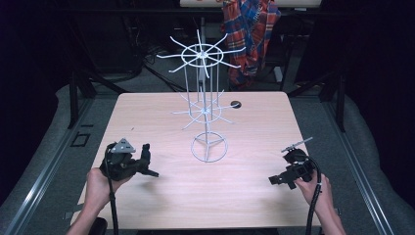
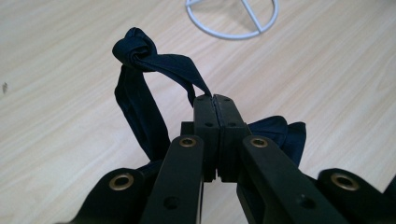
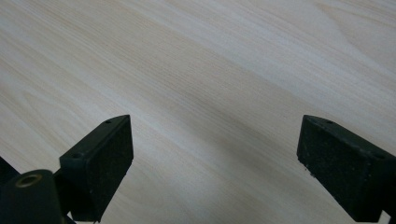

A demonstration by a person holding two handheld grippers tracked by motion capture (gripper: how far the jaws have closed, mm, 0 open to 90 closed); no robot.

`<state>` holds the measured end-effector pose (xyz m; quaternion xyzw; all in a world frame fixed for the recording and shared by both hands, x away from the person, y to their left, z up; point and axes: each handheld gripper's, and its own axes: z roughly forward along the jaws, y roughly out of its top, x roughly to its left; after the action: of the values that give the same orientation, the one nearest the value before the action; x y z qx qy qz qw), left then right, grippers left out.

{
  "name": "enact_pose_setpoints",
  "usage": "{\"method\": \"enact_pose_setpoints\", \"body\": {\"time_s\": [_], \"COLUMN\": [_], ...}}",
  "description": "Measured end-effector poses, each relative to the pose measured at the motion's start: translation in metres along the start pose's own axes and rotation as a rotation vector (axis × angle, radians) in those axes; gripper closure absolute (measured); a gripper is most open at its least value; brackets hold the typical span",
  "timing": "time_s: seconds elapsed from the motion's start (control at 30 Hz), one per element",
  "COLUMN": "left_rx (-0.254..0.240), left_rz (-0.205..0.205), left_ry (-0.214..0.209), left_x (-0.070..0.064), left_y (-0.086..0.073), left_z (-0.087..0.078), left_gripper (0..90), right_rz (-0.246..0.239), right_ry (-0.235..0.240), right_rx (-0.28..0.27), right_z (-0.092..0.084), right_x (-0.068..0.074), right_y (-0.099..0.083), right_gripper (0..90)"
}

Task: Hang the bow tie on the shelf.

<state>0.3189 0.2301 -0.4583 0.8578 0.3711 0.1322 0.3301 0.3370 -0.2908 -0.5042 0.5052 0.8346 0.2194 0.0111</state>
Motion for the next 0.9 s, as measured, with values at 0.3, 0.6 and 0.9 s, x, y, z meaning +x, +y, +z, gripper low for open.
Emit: {"method": "enact_pose_setpoints", "body": {"time_s": [0.3, 0.6, 0.9], "left_rx": [-0.051, -0.065, -0.087], "left_rz": [-0.006, -0.011, 0.006], "left_ry": [0.009, 0.007, 0.0], "left_x": [0.007, 0.012, 0.012], "left_y": [0.006, 0.013, 0.025], "left_z": [-0.003, 0.002, 0.004], "left_gripper": [89.3, 89.3, 89.3], "right_rz": [-0.001, 0.014, 0.019], "right_ry": [-0.003, 0.003, -0.001], "right_rx": [0.014, 0.003, -0.003], "right_z": [0.001, 0.001, 0.001], "right_x": [0.0, -0.001, -0.001], "right_y": [0.0, -0.001, -0.001], "right_gripper": [10.3, 10.4, 10.5]}}
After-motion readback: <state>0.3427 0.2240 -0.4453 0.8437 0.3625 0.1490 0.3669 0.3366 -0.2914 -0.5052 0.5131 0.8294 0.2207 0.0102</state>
